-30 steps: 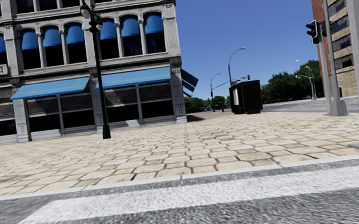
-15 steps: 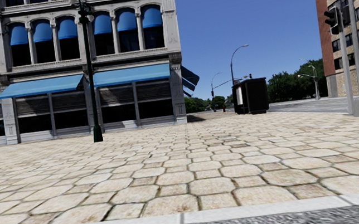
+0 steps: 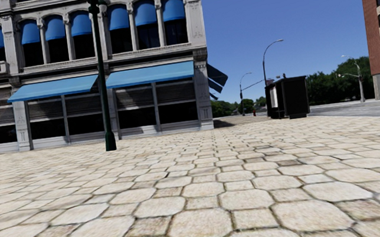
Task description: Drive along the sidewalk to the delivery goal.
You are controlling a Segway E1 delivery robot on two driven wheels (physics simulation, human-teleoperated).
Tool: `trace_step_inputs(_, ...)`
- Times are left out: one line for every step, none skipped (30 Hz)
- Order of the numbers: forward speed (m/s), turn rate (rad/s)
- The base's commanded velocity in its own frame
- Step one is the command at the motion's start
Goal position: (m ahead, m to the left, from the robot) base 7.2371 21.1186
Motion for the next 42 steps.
trace_step_inputs(1.26, 0.49)
trace_step_inputs(1.26, 0.52)
trace_step_inputs(1.26, 0.57)
trace_step_inputs(1.26, 0.58)
trace_step_inputs(1.26, 0.58)
trace_step_inputs(1.26, 0.58)
trace_step_inputs(1.26, 0.59)
trace_step_inputs(1.26, 0.59)
trace_step_inputs(1.26, 0.59)
trace_step_inputs(1.26, 0.59)
trace_step_inputs(1.26, 0.59)
trace_step_inputs(1.26, 0.59)
trace_step_inputs(1.26, 0.59)
trace_step_inputs(1.26, 0.59)
trace_step_inputs(1.26, 0.59)
trace_step_inputs(1.26, 0.59)
trace_step_inputs(1.26, 0.59)
trace_step_inputs(1.26, 0.59)
trace_step_inputs(1.26, 0.59)
trace_step_inputs(1.26, 0.59)
trace_step_inputs(1.26, 0.59)
trace_step_inputs(1.26, 0.59)
trace_step_inputs(1.26, 0.59)
trace_step_inputs(1.26, 0.59)
trace_step_inputs(1.26, 0.58)
trace_step_inputs(1.26, 0.57)
trace_step_inputs(1.26, 0.55)
trace_step_inputs(1.26, 0.51)
trace_step_inputs(1.26, 0.49)
trace_step_inputs(1.26, 0.46)
trace_step_inputs(1.26, 0.41)
trace_step_inputs(1.26, 0.37)
trace_step_inputs(1.26, 0.37)
trace_step_inputs(1.26, 0.34)
trace_step_inputs(1.26, 0.31)
trace_step_inputs(1.27, 0.3)
trace_step_inputs(1.28, 0.29)
trace_step_inputs(1.3, 0.29)
trace_step_inputs(1.32, 0.29)
trace_step_inputs(1.32, 0.29)
trace_step_inputs(1.33, 0.29)
trace_step_inputs(1.33, 0.29)
